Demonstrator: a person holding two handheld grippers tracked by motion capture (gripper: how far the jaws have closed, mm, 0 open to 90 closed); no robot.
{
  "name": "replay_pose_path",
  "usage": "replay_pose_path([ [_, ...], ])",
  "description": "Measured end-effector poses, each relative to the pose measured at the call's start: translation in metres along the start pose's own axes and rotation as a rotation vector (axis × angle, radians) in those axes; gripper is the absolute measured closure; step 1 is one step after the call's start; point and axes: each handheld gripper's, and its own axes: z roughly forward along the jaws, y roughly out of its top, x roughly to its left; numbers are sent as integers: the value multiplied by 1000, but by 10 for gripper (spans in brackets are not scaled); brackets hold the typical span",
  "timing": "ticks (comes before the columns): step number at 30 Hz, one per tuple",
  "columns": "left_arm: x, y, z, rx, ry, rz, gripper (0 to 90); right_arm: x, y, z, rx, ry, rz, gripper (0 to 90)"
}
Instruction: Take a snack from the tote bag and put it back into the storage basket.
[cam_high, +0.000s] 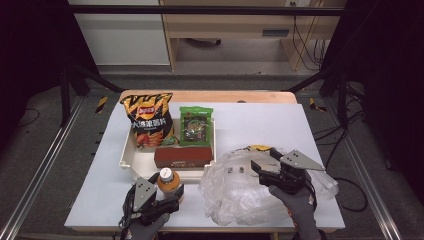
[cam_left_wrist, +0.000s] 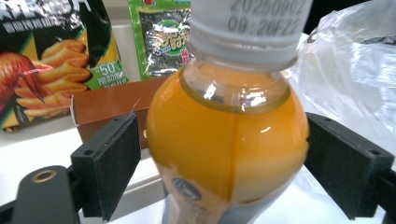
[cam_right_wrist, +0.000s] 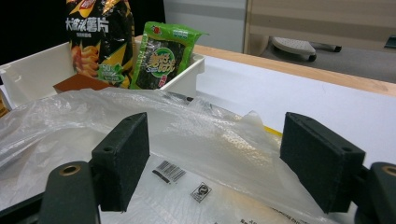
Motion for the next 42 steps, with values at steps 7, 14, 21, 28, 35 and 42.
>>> replay_pose_path([
  [7,-3,2,4,-3,40,5,266,0,0,0,4,2,-1,244],
  [14,-3,4,2,3,33,7,293,0,0,0,3,1,-1,244],
  [21,8,18,-10,-21,-21,22,294,-1,0,0,0,1,2,244],
  [28,29,37,-19,-19,-53,33,295,-1,0,0,-3,0,1,243],
  [35,47,56,-26,-35,-80,70,295,-1,1,-1,-7,-2,0,239],
  [42,68,67,-31,-51,-77,74,295,-1,2,-2,-11,-5,-2,238],
])
